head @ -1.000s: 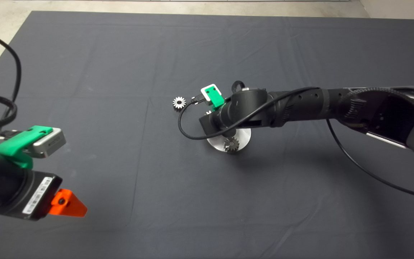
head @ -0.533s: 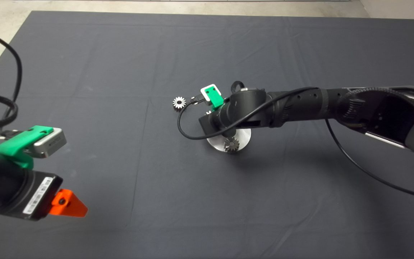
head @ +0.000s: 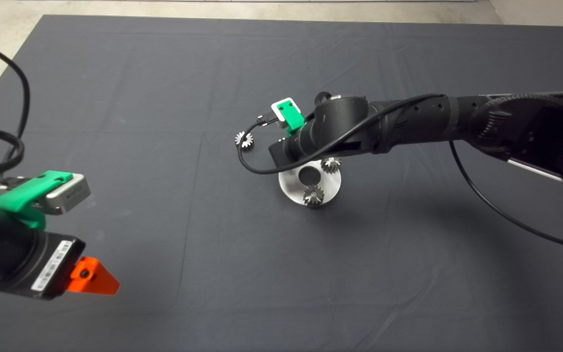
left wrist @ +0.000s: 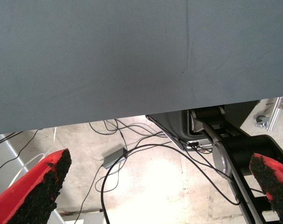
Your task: Remove an incorrectly installed larger gear and replace it with the correct smaller gear
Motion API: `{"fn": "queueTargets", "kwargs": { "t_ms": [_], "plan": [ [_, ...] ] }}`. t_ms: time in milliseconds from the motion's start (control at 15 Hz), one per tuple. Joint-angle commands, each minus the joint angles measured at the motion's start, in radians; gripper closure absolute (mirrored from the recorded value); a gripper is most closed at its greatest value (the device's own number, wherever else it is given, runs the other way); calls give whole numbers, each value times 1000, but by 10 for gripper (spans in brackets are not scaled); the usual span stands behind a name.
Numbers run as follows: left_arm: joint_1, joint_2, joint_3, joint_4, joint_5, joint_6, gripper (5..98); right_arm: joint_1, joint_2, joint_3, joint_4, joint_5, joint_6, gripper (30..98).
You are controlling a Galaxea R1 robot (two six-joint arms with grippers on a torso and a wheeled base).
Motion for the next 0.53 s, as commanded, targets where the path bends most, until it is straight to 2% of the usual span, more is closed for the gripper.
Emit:
{"fn": "queueTargets", "kwargs": {
  "t_ms": [0,67,133,200,333,400,467],
  "plan": [
    [-2,8,-3,26,22,17,55,96,-50,90,81,7,60,817],
    [-1,20,-24,81,19,60,55,122,-77,114,109,7,68,817],
    [-1,43,-68,116,19,82,55,146,-105,129,148,4,66,817],
    [-1,88,-125,137,18,93,55,178,-151,155,204,-1,66,817],
    [13,230,-227,170,21,97,55,226,-273,223,300,-9,63,817],
    [32,293,-265,203,24,97,55,229,-326,259,312,-9,52,817],
    [56,331,-295,244,25,97,55,229,-366,290,314,-9,51,817]
  ]
}}
